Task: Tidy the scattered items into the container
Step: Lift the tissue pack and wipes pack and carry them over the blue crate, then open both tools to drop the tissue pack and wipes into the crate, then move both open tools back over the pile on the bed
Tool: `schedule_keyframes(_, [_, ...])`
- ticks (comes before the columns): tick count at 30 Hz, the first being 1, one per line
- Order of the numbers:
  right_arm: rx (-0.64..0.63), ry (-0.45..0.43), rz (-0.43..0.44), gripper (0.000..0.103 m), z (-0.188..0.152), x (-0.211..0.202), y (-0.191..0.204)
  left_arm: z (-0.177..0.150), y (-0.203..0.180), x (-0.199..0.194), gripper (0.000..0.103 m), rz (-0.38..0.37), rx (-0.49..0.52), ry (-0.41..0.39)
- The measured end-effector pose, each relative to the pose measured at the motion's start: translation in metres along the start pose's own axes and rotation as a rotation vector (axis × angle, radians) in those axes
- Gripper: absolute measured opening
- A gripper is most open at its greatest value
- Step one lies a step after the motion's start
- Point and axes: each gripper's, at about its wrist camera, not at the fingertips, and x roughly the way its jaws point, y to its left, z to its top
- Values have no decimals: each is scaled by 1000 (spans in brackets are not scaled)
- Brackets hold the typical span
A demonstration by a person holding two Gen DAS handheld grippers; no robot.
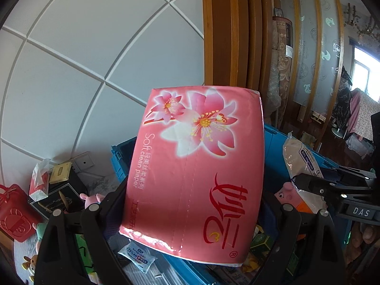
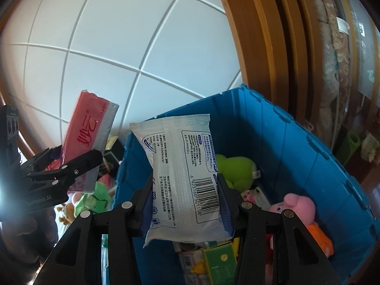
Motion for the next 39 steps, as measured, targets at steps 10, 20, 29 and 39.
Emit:
schedule_keyframes(10, [59,-4,-47,45,10,8,-39,22,-27,30,92,-32,45,16])
schedule_keyframes(20, [63,-19,-69,100,18,19,-52,31,-17,38,97,-18,-26,15])
schedule_keyframes(29, [58,-23,-56,103,11,19,-44,18,8,26,97,-9,-72,12])
schedule_keyframes(39, [13,-24,-33,103,8,0,3,-8,36,-2,97,23,-102,16])
